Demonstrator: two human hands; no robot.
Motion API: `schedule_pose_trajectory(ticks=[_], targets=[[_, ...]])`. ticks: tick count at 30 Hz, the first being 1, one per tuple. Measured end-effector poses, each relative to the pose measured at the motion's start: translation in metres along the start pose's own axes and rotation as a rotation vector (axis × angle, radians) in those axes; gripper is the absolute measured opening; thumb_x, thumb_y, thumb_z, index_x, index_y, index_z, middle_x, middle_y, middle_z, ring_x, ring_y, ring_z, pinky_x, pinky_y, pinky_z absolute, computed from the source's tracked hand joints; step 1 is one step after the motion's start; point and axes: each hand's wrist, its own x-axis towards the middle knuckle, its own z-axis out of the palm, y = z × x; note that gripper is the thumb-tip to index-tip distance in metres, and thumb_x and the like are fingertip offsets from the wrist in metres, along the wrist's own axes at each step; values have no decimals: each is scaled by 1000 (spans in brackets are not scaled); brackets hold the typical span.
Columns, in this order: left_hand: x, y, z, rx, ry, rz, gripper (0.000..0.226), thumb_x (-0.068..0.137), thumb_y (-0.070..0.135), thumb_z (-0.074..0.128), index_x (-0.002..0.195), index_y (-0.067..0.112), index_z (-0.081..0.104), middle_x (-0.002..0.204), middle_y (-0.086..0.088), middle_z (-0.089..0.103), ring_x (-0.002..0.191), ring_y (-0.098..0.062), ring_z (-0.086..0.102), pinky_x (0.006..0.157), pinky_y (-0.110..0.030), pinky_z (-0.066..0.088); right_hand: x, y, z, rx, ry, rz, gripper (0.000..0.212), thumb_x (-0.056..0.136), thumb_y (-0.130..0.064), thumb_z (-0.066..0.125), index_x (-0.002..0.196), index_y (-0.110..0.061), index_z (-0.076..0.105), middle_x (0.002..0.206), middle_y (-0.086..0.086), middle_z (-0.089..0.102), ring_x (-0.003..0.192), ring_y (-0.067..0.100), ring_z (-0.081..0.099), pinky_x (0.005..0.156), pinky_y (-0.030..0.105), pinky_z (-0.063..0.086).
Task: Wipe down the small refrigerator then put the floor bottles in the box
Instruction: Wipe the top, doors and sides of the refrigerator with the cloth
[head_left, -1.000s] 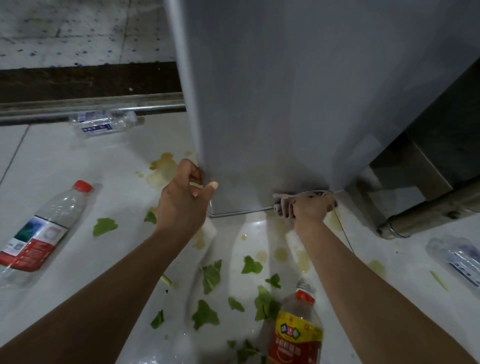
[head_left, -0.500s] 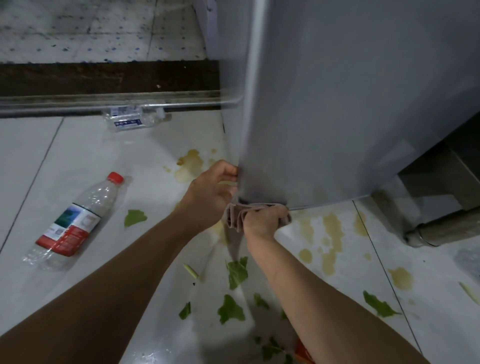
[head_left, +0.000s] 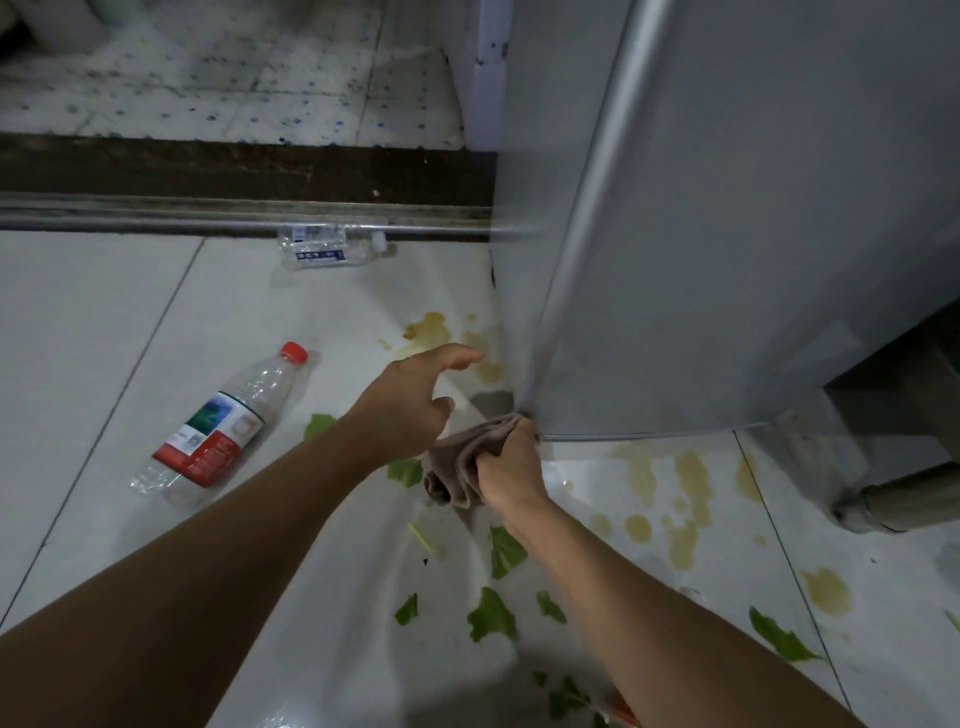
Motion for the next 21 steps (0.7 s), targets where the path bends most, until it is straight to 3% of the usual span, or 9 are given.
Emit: schedule_pose_trajectory(ticks=[3,4,6,8,11,13,17,21], targets=[[-9,-5,-13,6,56,-55,50,88,3,55,131,26,50,133,4,55,125,-16,48,100,-24,36,-17,-5,-14,-125,-92,-153,26,90,-2,42,111,-15,34,94,-3,50,74,1,48,61,6,40],[-11,-4,-16,-6,79,-80,48,88,4,55,130,27,50,131,4,56,123,-16,49,100,-26,38,-24,-6,-20,-157,-95,-206,28,91,-2,44,113,-16,36,94,-4,51,75,3,49,58,6,39],[-16,-1,-21,-56,127,-138,43,88,6,56,126,27,52,127,4,59,121,-15,51,101,-28,40,-39,-13,-35,-222,-59,-284,33,90,-2,47,121,-13,38,95,-2,52,80,12,52,65,16,39],[-19,4,-25,-116,174,-183,39,88,7,56,122,27,54,124,5,60,119,-12,52,101,-27,40,-54,-25,-52,-271,-33,-360,35,88,2,45,116,-17,35,90,0,55,78,15,56,64,22,44],[-20,17,-32,-175,234,-187,37,88,7,58,119,26,56,121,6,61,116,-12,54,101,-29,41,-75,-54,-76,-326,44,-555,43,86,4,44,112,-29,32,82,-11,55,67,0,56,55,11,41],[-21,27,-39,-203,254,-155,37,87,7,59,120,23,57,120,4,62,114,-13,55,100,-31,43,-88,-75,-91,-322,68,-643,44,91,-3,46,125,-29,36,91,-20,54,76,-6,57,59,6,41],[-21,46,-60,-222,283,-81,36,87,8,61,118,25,57,115,8,62,110,-10,56,94,-26,43,-109,-109,-112,-506,180,-794,60,90,-9,49,145,-22,28,111,-5,50,92,7,49,79,20,40],[-20,71,-85,-214,348,-2,35,86,11,63,116,28,57,111,12,60,105,-5,56,85,-17,37,-133,-147,-136,-628,426,-1041,58,81,-8,53,138,-12,39,95,8,55,74,21,54,61,26,45]])
